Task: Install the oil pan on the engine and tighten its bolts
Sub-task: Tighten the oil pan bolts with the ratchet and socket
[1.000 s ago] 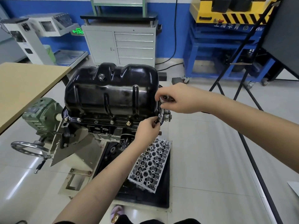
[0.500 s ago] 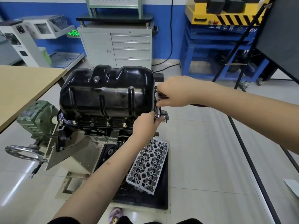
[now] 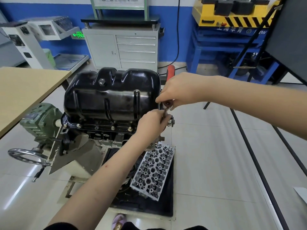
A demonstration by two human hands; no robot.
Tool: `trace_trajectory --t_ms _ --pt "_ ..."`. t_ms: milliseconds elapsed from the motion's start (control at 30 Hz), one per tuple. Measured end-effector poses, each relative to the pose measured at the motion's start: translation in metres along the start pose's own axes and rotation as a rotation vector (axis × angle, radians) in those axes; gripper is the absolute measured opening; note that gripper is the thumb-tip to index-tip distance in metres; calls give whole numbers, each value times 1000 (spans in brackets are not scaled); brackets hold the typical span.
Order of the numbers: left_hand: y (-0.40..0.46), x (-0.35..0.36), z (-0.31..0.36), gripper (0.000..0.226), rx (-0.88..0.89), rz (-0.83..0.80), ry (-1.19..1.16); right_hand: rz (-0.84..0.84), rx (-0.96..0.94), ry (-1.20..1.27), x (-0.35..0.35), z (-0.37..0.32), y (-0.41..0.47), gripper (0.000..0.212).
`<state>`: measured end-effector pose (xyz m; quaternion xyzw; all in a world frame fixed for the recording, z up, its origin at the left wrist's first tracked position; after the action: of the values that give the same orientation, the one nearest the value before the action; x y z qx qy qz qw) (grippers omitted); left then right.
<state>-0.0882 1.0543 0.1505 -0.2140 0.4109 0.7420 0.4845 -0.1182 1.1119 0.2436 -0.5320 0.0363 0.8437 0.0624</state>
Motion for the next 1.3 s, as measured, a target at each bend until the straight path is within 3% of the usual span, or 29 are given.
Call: trace_trajectory --t_ms 67,167,300,433,533,600,667,733,833,900,967,1033,1167,1233,1300 --pt "1 -2 5 27 34 -24 -32 35 -43 30 -1 -1 1 42" --pt "4 -2 5 25 50 -38 -33 246 -128 25 -6 -5 2 52" --pt "4 0 4 26 65 -33 -29 447 -98 93 -10 -10 2 44" --pt "6 -1 -5 25 14 -18 -44 480 269 143 5 -6 9 42" --pt "9 0 -3 30 -17 -24 -19 387 729 136 18 9 -4 51" --pt "10 2 0 34 -20 -22 9 283 877 190 23 8 -13 53" --pt "9 3 4 31 18 -24 44 210 823 203 26 2 -15 54" --pt "6 2 5 26 82 -55 34 218 570 142 17 -6 -11 53" --pt "3 -4 3 18 138 -109 -17 300 38 35 -2 -24 -2 48" --pt "2 -6 1 20 143 -128 -31 255 -45 -1 -4 -22 0 49" --pt "0 -5 1 21 140 -138 -22 198 64 -25 1 -21 3 50" --pt "-1 -5 0 24 124 -114 -21 218 290 -1 8 -21 5 47" --pt "3 -7 1 30 60 -61 -31 173 886 394 21 -1 -7 55" --pt "3 -4 6 28 87 -82 -12 151 863 525 24 2 -16 46" --pt "3 -3 8 26 123 -98 -1 102 726 615 21 0 -24 35"
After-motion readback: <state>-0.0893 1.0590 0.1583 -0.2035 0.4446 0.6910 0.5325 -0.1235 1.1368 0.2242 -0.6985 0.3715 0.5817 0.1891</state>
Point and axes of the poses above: each hand's wrist, its own y-axis towards the middle knuckle, its own x-axis out of the palm, z = x × y, the point moved 6 cm from there along y, towards the middle knuckle, and after that the axes turned 12 degrees about z, right-handed, at the moved point
